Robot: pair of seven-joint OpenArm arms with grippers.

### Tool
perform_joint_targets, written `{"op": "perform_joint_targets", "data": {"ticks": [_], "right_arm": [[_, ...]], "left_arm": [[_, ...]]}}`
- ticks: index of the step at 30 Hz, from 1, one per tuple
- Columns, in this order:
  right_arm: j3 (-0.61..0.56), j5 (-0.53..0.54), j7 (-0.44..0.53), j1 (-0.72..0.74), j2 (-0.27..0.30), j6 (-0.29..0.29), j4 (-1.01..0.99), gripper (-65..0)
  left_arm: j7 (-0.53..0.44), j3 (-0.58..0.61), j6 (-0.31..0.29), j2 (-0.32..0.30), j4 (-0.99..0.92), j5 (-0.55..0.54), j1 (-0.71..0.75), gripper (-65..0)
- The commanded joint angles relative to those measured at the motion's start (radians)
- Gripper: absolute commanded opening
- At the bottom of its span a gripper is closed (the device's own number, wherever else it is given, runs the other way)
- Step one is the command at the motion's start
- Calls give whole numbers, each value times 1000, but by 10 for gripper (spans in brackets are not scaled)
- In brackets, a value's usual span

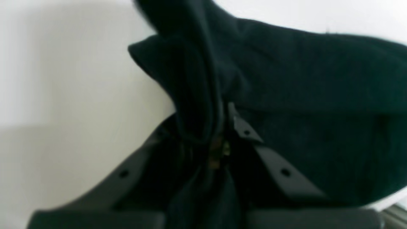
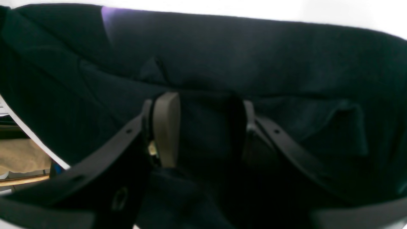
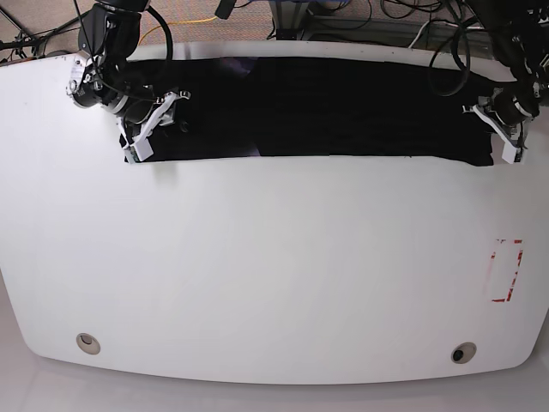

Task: Fold the T-shirt properly
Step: 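Release the left gripper and move it inward to grasp the folded shirt's end, then fold the shirt end held by the left gripper toward the right gripper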

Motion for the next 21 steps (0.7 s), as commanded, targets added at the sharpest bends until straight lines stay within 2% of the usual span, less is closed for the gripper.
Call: {"op": "perform_joint_targets", "data": {"ticks": [1,5,9,15,21], "right_arm": [[3,-19,-20,-1,8,-2,9,-396],[5,-26,-19,1,8,-2,6,-396],[5,-27,-19,1,8,-2,4,-396],[5,-29,-19,1,8,-2,4,-396],[5,-27,-19,1,8,-2,7,-396]], "left_arm": [[-13,0,-4,9,161,-19,11,-650],[-13,75,-4,43,351,-19,53,-650],[-13,238,-4,54,480,-21,108,-650],[-13,494,-4,74,477,-41,85,-650],[-13,618,-4,156,457,-33,28,-650]]}}
